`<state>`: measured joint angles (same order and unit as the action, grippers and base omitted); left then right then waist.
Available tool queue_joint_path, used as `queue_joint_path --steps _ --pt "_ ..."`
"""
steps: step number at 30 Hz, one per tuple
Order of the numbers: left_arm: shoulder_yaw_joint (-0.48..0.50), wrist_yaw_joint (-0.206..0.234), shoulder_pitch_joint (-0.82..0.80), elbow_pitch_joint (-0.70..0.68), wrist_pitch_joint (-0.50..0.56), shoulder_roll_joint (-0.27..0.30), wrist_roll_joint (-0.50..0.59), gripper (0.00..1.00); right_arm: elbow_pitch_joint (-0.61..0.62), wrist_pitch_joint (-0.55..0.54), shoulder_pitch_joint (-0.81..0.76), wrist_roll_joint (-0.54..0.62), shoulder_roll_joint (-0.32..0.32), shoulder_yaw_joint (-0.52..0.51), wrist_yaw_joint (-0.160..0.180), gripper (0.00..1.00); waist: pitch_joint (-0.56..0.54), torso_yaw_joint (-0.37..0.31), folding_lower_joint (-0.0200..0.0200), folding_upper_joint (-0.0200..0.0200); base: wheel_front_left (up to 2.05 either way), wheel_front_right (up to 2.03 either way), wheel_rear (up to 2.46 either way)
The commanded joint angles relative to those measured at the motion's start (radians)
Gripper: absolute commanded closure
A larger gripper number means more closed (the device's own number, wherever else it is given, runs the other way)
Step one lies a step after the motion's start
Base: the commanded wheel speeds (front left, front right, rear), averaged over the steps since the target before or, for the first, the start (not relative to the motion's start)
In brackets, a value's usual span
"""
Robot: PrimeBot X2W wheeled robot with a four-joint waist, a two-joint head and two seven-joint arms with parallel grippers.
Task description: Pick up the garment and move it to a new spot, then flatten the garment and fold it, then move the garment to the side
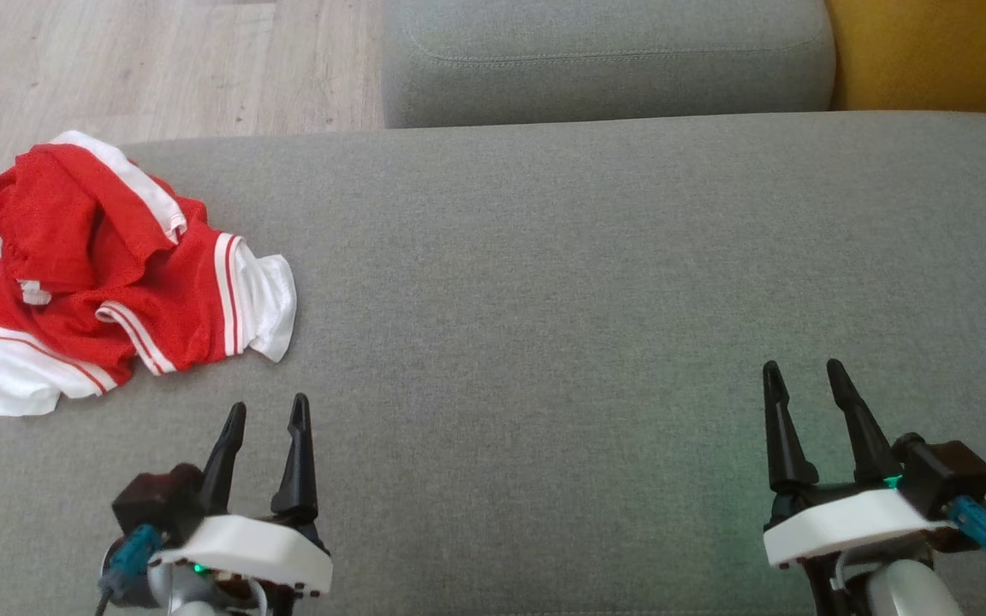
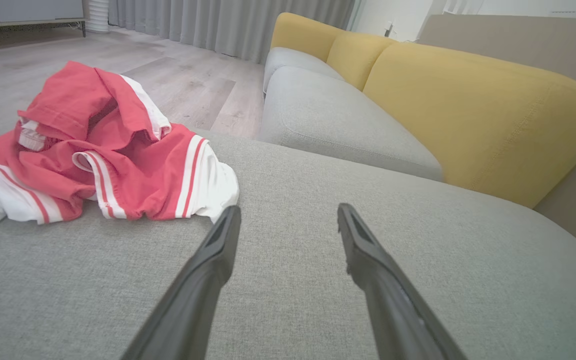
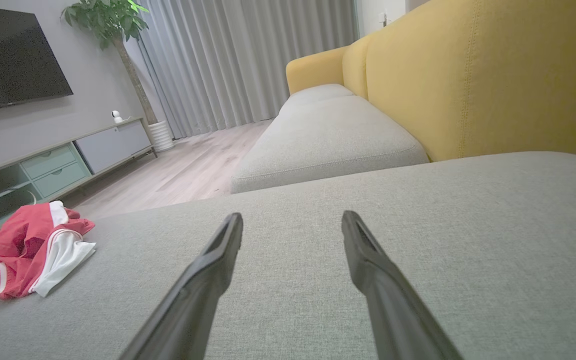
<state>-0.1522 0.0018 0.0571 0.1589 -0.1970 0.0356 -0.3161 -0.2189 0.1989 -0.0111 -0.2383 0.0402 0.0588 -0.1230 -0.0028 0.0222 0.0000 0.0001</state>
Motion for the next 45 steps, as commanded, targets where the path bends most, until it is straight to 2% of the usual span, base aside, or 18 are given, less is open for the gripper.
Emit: queue_joint_path --steps 1,17,45 --pt "0.018 0.006 -0.031 -0.030 -0.019 0.013 0.032 0.00 0.030 0.017 0.045 0.034 0.009 0.026 -0.007 0.00 -0.001 0.000 0.0000 -0.0001 0.00 0.00 0.00" --pt "0.001 0.024 -0.034 -0.014 -0.065 0.015 0.176 0.00 0.027 0.063 0.049 0.222 0.010 0.041 -0.008 0.00 -0.003 0.007 0.0000 -0.0001 0.00 0.00 0.00" --pt "0.004 0.021 -0.035 0.013 -0.065 0.015 0.150 0.00 0.004 0.063 0.053 0.196 0.010 0.039 -0.008 0.00 -0.002 0.008 0.0000 -0.0001 0.00 0.00 0.00"
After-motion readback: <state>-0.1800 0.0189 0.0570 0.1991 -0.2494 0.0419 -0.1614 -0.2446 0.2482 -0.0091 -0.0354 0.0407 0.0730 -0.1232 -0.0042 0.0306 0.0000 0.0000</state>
